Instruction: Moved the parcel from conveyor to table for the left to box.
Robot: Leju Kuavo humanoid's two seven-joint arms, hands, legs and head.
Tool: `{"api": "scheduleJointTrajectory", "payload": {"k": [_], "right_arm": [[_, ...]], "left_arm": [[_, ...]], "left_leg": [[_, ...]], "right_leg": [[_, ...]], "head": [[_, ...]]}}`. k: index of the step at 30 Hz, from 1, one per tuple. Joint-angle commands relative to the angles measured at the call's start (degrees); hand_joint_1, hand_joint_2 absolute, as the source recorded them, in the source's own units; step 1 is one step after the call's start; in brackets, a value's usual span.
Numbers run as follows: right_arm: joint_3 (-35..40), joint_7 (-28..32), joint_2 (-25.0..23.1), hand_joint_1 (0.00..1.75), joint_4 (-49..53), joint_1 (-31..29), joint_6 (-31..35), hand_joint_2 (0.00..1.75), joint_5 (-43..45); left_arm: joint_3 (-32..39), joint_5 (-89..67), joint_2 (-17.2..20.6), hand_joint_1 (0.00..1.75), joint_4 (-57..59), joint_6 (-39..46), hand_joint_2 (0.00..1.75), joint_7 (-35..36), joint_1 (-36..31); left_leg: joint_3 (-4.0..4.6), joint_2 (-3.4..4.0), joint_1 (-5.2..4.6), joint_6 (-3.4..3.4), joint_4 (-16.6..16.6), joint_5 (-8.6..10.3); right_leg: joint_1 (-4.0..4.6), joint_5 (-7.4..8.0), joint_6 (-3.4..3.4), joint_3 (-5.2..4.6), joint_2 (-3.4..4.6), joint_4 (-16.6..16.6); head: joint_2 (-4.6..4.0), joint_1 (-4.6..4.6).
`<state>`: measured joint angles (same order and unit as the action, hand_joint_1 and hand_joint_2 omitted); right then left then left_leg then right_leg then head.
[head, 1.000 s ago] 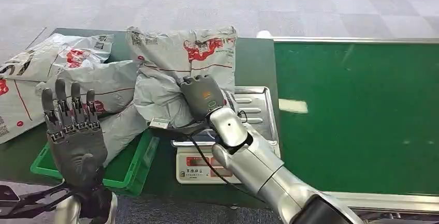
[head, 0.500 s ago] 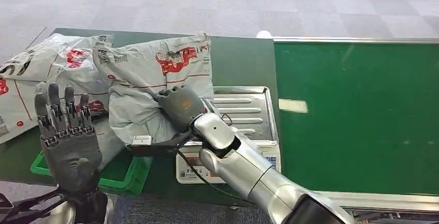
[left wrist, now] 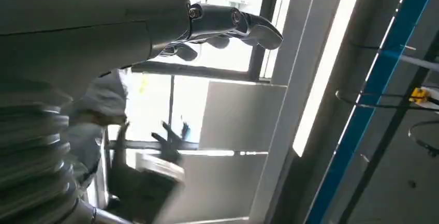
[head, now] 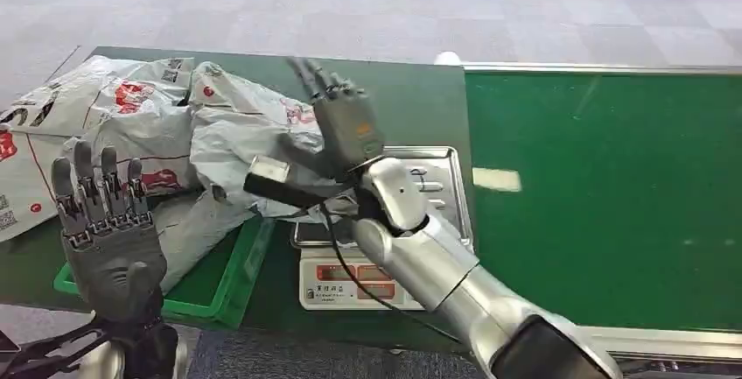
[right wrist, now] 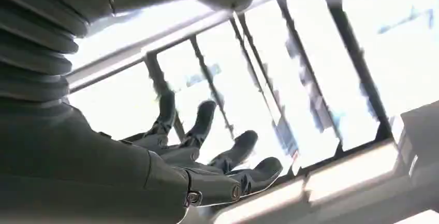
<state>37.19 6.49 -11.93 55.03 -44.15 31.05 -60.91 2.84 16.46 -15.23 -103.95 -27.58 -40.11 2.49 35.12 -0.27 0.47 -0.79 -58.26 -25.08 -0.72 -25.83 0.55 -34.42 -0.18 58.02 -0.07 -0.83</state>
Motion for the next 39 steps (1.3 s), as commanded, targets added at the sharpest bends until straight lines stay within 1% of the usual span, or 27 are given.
{"api": "scheduleJointTrajectory", "payload": {"k": [1, 2, 4, 6, 8, 9, 11, 13, 16, 21, 23, 24, 25, 39], "right_arm": [[-15.97, 2.24, 7.58, 0.00, 20.44, -0.76, 2.85, 0.00, 3.27], [-16.73, 2.34, 8.08, 0.00, 21.68, -1.11, 3.95, 0.00, 3.36], [-18.31, 1.61, 9.92, 0.00, 24.41, -1.46, 4.58, 0.00, 2.49], [-19.87, 1.42, 11.05, 0.00, 26.51, -0.37, 4.70, 0.00, 3.09], [-21.13, 3.09, 11.57, 0.00, 29.09, 1.81, 4.84, 0.00, 6.19], [-21.42, 3.52, 11.55, 0.00, 29.82, 2.36, 5.10, 0.00, 6.58], [-22.24, 4.08, 11.13, 0.00, 31.93, 3.41, 5.47, 0.00, 7.04], [-22.57, 4.17, 11.02, 0.00, 33.02, 3.49, 5.58, 0.00, 6.87], [-22.67, 4.13, 11.04, 0.00, 33.56, 3.36, 5.60, 0.00, 6.90], [-23.37, 4.14, 11.74, 0.00, 34.87, 4.35, 5.98, 0.00, 6.92], [-23.37, 4.14, 11.74, 0.00, 34.87, 4.35, 5.98, 0.00, 6.92], [-23.37, 4.14, 11.74, 0.00, 34.87, 4.35, 5.98, 0.00, 6.92], [-23.37, 4.14, 11.74, 0.00, 34.87, 4.35, 5.98, 0.00, 6.92], [-23.95, 4.04, 11.86, 0.00, 34.76, 4.80, 6.17, 0.00, 7.11]], "left_arm": [[0.85, -0.56, -1.54, 0.00, 0.21, 1.03, 1.75, 0.11, 0.63], [0.63, -0.82, -1.36, 0.00, 0.25, 1.15, 1.75, 0.11, 0.36], [0.26, -2.40, -1.16, 0.00, 0.26, 2.05, 1.75, 0.11, -0.84], [-0.14, -3.62, -0.58, 0.00, 0.00, 3.13, 1.75, 0.11, -2.08], [-0.03, -4.96, -0.09, 0.00, -0.99, 4.54, 1.75, 0.11, -2.68], [0.11, -5.03, -0.04, 0.00, -1.50, 4.51, 1.75, 0.11, -2.59], [0.52, -5.42, -0.12, 0.00, -3.12, 4.17, 1.75, 0.11, -2.00], [0.39, -5.62, -0.11, 0.00, -3.61, 4.07, 1.75, 0.11, -1.74], [0.26, -5.80, -0.11, 0.00, -3.57, 4.14, 1.75, 0.11, -1.78], [0.04, -5.97, -0.07, 0.00, -3.81, 4.00, 1.75, 0.11, -2.09], [0.04, -5.97, -0.07, 0.00, -3.81, 4.00, 1.75, 0.11, -2.09], [0.04, -5.97, -0.07, 0.00, -3.81, 4.00, 1.75, 0.11, -2.09], [0.04, -5.97, -0.07, 0.00, -3.81, 4.00, 1.75, 0.11, -2.09], [-0.35, -6.37, -0.04, 0.00, -4.03, 4.43, 1.75, 0.11, -2.22]], "left_leg": [[-0.03, -0.19, 0.01, 0.10, 0.01, -0.02], [-0.02, -0.01, -0.04, 0.07, 0.00, -0.05], [-0.05, 0.00, -0.07, 0.07, 0.01, -0.05], [0.06, -0.24, -0.06, 0.07, -0.06, -0.01], [0.02, -0.23, -0.04, 0.06, -0.03, 0.01], [-0.12, -0.42, 0.00, 0.09, 0.12, 0.06], [-0.09, -0.13, -0.04, 0.07, 0.03, -0.01], [-0.06, -0.03, -0.05, 0.07, 0.00, -0.03], [-0.04, 0.03, -0.08, 0.06, -0.02, -0.04], [-0.12, -0.08, -0.05, 0.08, 0.05, -0.01], [-0.08, 0.03, -0.08, 0.06, 0.00, -0.03], [-0.24, -0.04, -0.05, 0.09, 0.17, 0.01], [-0.08, 0.05, -0.08, 0.07, 0.00, -0.03], [-0.15, 0.02, -0.07, 0.07, 0.06, -0.02]], "right_leg": [[0.00, -0.04, 0.03, 0.17, -0.20, -0.12], [-0.08, 0.00, 0.04, 0.05, -0.01, -0.04], [-0.10, 0.00, 0.03, 0.04, 0.04, -0.05], [-0.06, -0.02, 0.03, -0.03, -0.19, 0.00], [-0.03, -0.01, 0.04, 0.01, -0.19, -0.06], [0.02, 0.00, 0.01, 0.25, -0.39, -0.26], [-0.01, 0.01, 0.03, 0.09, -0.08, -0.12], [-0.03, 0.01, 0.03, 0.03, 0.00, -0.08], [-0.07, 0.00, 0.04, -0.04, 0.07, -0.02], [-0.03, 0.00, 0.02, 0.08, -0.03, -0.13], [-0.07, 0.01, 0.04, 0.01, 0.11, -0.04], [-0.02, 0.04, 0.01, 0.22, 0.02, -0.26], [-0.07, 0.02, 0.04, 0.00, 0.13, -0.05], [-0.06, 0.02, 0.02, 0.08, 0.11, -0.11]], "head": [[0.00, 0.02], [0.00, 0.00], [0.00, 0.02], [0.00, 0.00], [0.00, 0.00], [0.00, 0.00], [0.00, 0.00], [0.00, 0.00], [0.00, 0.00], [0.00, 0.00], [0.00, 0.00], [0.00, 0.02], [0.00, 0.00], [0.00, 0.00]]}}
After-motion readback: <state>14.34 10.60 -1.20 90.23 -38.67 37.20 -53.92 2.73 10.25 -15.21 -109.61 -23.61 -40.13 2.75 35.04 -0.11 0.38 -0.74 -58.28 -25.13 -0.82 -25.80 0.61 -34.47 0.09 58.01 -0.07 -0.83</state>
